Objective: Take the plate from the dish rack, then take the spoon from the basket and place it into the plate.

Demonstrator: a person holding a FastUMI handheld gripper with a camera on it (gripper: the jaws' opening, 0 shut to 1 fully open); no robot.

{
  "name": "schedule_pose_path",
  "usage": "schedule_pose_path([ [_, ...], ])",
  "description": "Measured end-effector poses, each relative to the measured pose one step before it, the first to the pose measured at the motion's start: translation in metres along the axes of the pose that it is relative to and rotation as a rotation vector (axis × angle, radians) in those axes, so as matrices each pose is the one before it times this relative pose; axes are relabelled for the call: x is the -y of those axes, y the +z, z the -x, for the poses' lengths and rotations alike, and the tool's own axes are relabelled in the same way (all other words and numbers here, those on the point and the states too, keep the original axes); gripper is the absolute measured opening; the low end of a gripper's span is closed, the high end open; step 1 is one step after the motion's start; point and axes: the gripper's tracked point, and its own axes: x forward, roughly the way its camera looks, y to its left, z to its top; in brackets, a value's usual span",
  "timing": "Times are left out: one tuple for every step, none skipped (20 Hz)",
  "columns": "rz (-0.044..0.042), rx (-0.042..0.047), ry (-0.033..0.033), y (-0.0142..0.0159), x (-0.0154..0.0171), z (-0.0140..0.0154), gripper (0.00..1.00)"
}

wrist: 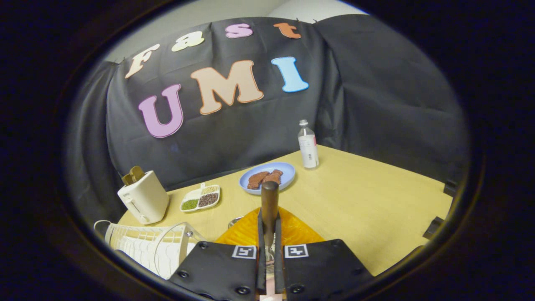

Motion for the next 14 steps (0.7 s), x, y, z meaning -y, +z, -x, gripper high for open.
schedule_pose_path([
  [0.00919,0.00600,0.00678,0.00210,-0.00262,0.00077,0.10],
  [0.01184,0.00888,0.00243,0.00346,-0.00186,0.00097,0.10],
  [0.01180,0.00806,0.00112,0.00358,-0.00140,0.00136,0.10],
  [0.00870,0.00809,-0.00247,0.00391,-0.00042,0.00127,0.10],
  [0.00431,0.00529,-0.00582,0.00431,-0.00004,0.00155,0.10],
  [0.00235,0.00686,-0.00141,0.00400,-0.00118,0.00215,0.11],
  [-0.00280,0.00715,-0.00135,0.00511,-0.00091,0.00151,0.11],
  [-0.00042,0.01294,0.00400,0.00491,-0.00059,0.00118,0.10],
  [-0.00098,0.01522,0.00219,0.00633,-0.00083,0.00132,0.10],
  [0.00177,0.01620,0.00415,0.00570,-0.00075,0.00133,0.10],
  [0.00302,0.01253,0.00271,0.00590,0.00008,0.00117,0.10],
  [0.00511,0.01282,0.00016,0.00599,-0.00008,0.00139,0.10],
  [0.00543,0.01091,-0.00117,0.00639,0.00068,0.00190,0.10],
  [0.00208,0.00714,-0.00632,0.00570,0.00144,0.00216,0.10],
])
